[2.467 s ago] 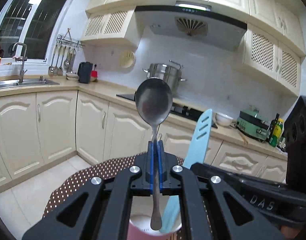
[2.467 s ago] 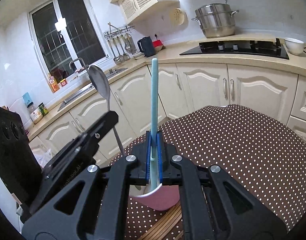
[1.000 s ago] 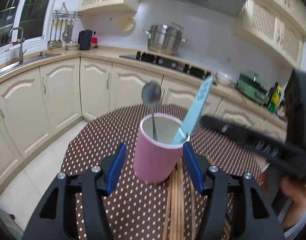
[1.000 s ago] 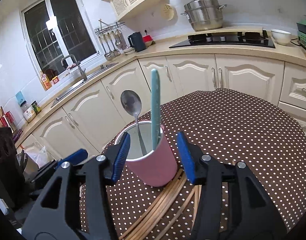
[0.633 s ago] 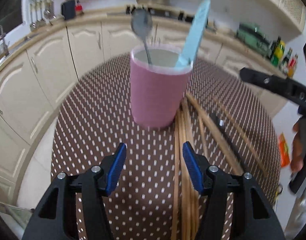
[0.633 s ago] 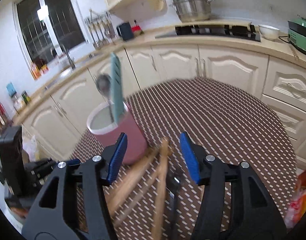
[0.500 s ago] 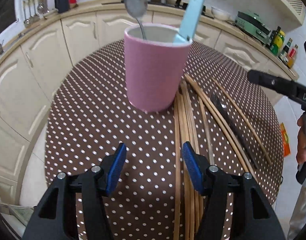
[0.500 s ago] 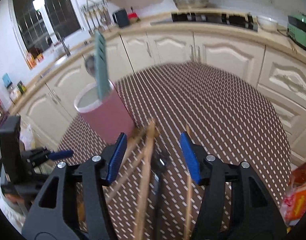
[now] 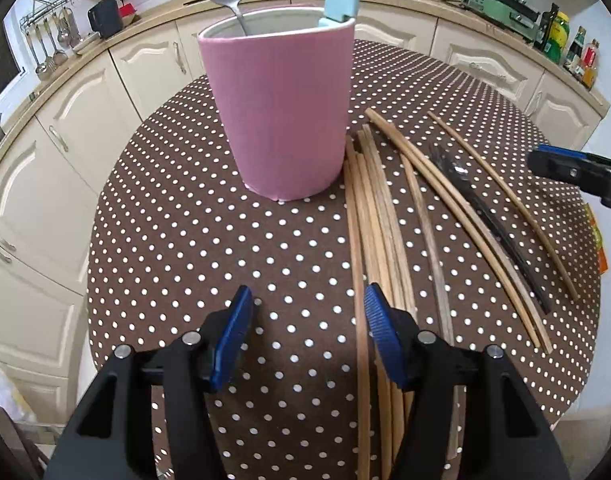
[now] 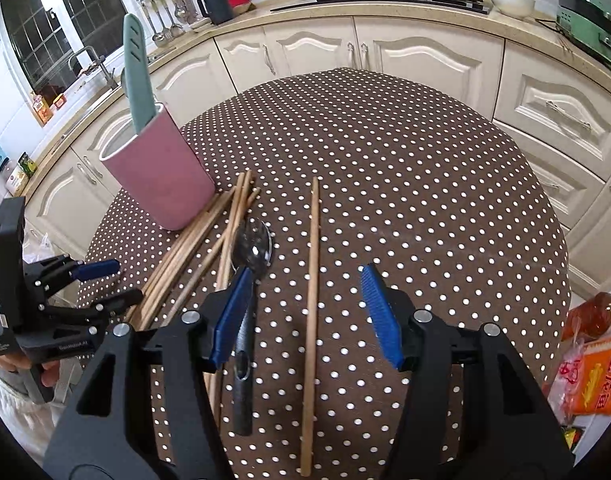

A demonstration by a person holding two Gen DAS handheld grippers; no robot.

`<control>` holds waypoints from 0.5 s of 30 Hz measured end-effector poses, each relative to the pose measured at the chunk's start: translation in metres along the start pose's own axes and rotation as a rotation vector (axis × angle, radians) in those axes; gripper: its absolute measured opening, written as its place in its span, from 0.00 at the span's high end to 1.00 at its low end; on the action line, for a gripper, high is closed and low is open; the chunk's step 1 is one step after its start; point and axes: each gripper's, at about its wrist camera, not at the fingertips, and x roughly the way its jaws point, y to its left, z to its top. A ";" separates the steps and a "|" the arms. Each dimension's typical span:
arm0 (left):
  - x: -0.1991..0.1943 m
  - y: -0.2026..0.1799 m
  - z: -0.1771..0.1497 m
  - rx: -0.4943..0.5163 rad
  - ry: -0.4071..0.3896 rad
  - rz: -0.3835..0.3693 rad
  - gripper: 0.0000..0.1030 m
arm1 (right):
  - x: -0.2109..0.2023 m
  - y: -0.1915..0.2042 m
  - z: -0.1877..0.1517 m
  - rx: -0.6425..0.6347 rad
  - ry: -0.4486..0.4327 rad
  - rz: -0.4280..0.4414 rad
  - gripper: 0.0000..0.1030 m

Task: Organize utensils
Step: 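Move both tools back down toward the chopstick pile, then grasp a wooden chopstick with the left tool while the right tool grasps another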

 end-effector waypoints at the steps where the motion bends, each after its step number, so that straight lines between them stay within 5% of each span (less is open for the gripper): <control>1: 0.003 -0.002 0.005 0.005 0.010 0.003 0.44 | -0.001 -0.001 -0.001 0.002 0.002 0.000 0.44; 11: 0.021 -0.020 0.043 0.056 0.033 0.057 0.46 | 0.005 -0.001 0.007 -0.028 0.058 -0.037 0.44; 15: 0.025 -0.035 0.055 0.072 0.048 0.025 0.71 | 0.018 0.004 0.013 -0.075 0.132 -0.081 0.44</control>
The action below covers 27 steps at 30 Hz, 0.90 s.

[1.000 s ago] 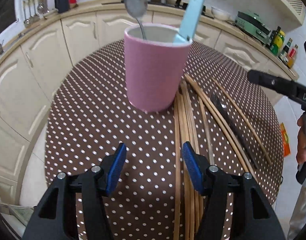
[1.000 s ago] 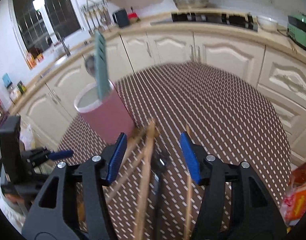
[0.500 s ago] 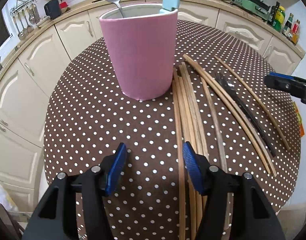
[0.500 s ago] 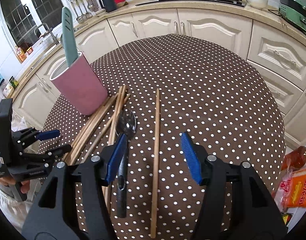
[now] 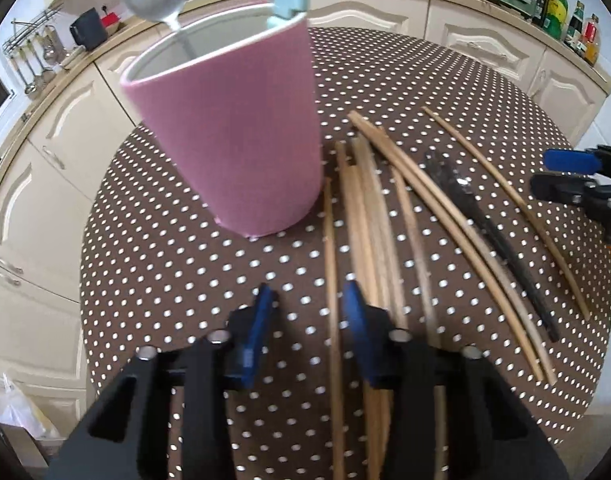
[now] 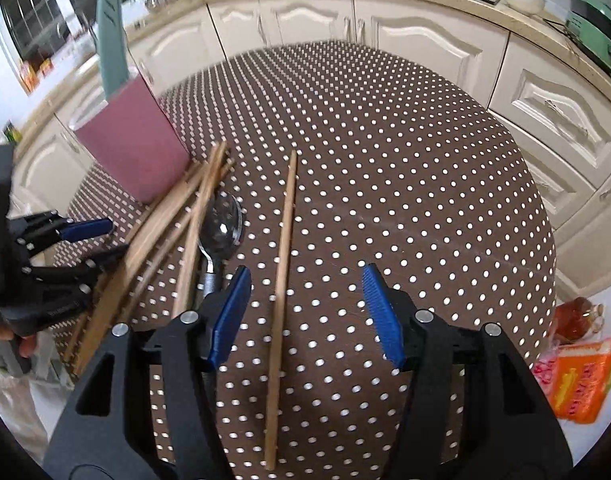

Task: Organize utensils
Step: 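Grasp a wooden chopstick with the left tool while the right tool grasps another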

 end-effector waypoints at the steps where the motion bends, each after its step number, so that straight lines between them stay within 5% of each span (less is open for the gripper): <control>1: 0.001 -0.002 0.002 0.005 0.001 -0.005 0.78 | 0.004 0.002 0.003 -0.013 0.028 -0.011 0.44; 4: 0.004 -0.008 0.010 0.005 0.009 -0.034 0.94 | 0.012 0.010 0.009 -0.054 0.079 -0.025 0.46; 7: 0.006 -0.014 0.017 -0.002 0.010 -0.034 0.95 | 0.022 0.020 0.016 -0.092 0.128 -0.041 0.66; 12: 0.000 -0.019 0.015 0.008 -0.012 -0.029 0.95 | 0.036 0.030 0.019 -0.128 0.186 -0.073 0.78; 14: -0.005 -0.022 0.013 0.024 -0.030 -0.025 0.95 | 0.037 0.029 0.020 -0.121 0.184 -0.079 0.93; 22: -0.044 -0.026 -0.004 0.024 -0.124 -0.055 0.95 | 0.020 0.008 0.019 -0.063 0.108 -0.051 0.94; 27: -0.075 -0.035 -0.011 0.023 -0.213 -0.105 0.95 | -0.022 -0.001 0.019 -0.011 -0.027 0.037 0.94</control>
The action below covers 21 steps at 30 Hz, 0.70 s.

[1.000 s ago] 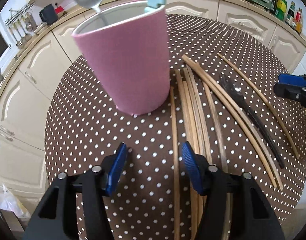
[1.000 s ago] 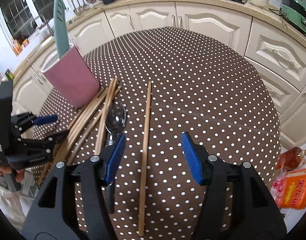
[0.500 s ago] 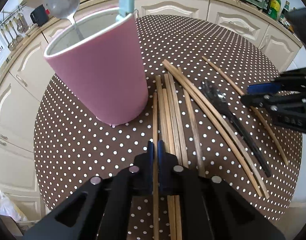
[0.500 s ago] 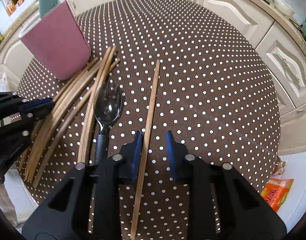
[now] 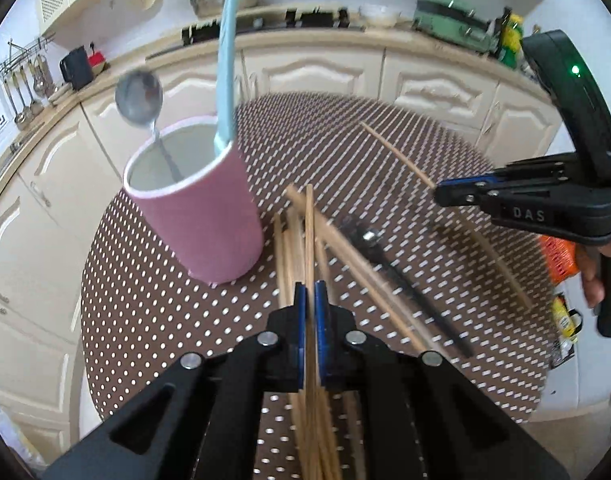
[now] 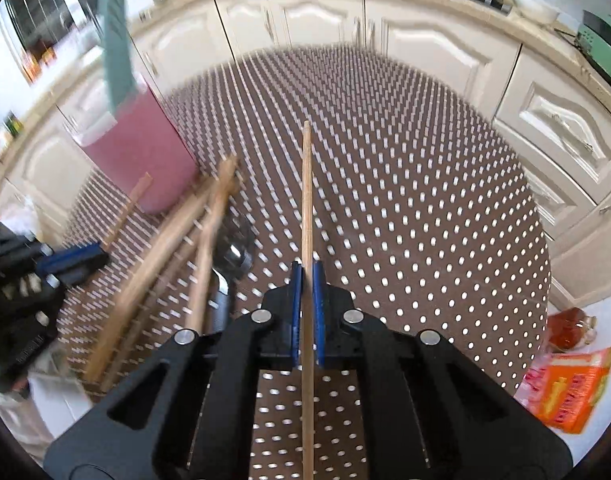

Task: Organize utensils
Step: 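Grasp a wooden chopstick with the left tool while the right tool grasps another, then lift both chopsticks upright and lower them into the pink cup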

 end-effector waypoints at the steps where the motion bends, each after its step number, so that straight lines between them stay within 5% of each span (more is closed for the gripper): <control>1: -0.008 -0.002 0.001 -0.005 -0.028 -0.011 0.95 | -0.012 0.000 0.001 0.012 -0.046 0.028 0.94; 11: -0.069 0.001 0.001 -0.100 -0.276 -0.178 0.95 | -0.081 0.023 0.002 0.037 -0.407 0.209 0.94; 21: -0.112 0.033 0.006 -0.232 -0.530 -0.190 0.95 | -0.099 0.063 0.016 0.018 -0.614 0.327 0.94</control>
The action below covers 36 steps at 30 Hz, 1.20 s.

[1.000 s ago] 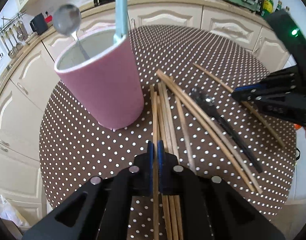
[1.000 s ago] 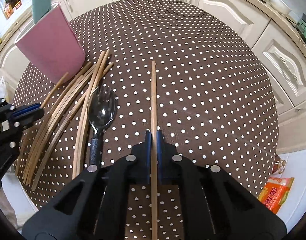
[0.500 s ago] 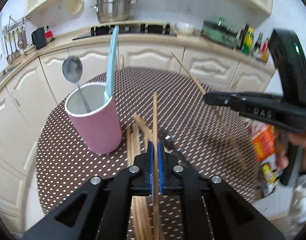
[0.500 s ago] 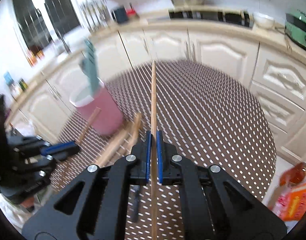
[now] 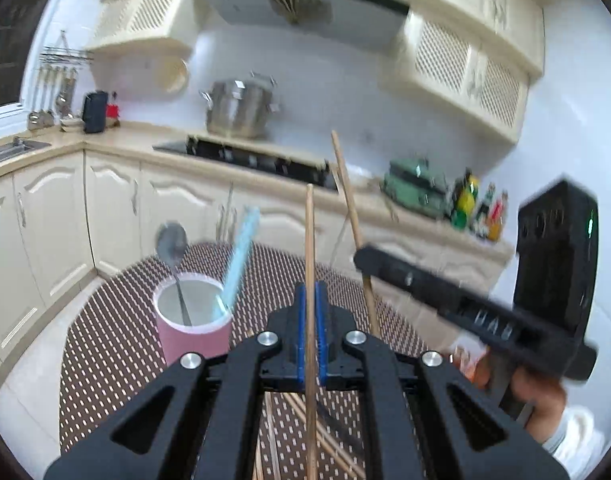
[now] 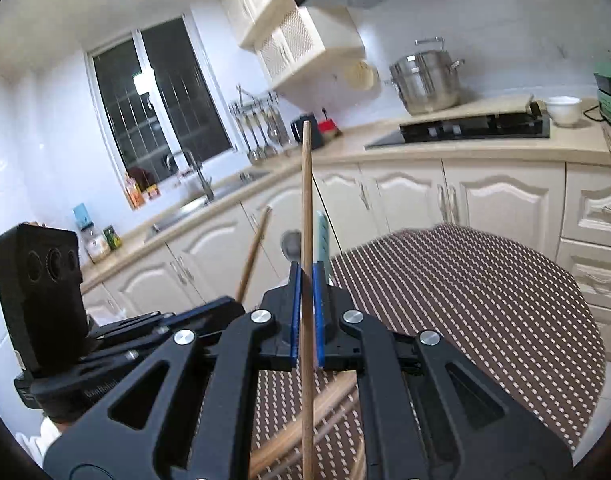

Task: Organize utensils
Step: 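Lift both chopsticks upright and lower them into the pink cup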

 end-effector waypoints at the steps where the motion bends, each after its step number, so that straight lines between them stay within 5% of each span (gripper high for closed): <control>1: -0.003 0.004 0.006 -0.012 -0.040 0.008 0.95 | 0.001 0.004 0.001 -0.001 -0.014 0.003 0.94; 9: -0.015 0.035 0.036 -0.102 -0.291 0.051 0.95 | 0.038 0.017 0.011 0.021 -0.118 0.043 0.94; 28: 0.026 0.077 0.069 -0.096 -0.551 0.276 0.95 | 0.108 0.030 0.026 -0.043 -0.237 0.060 0.94; 36: 0.042 0.084 0.054 -0.077 -0.569 0.326 0.95 | 0.121 0.023 0.020 -0.063 -0.251 0.029 0.94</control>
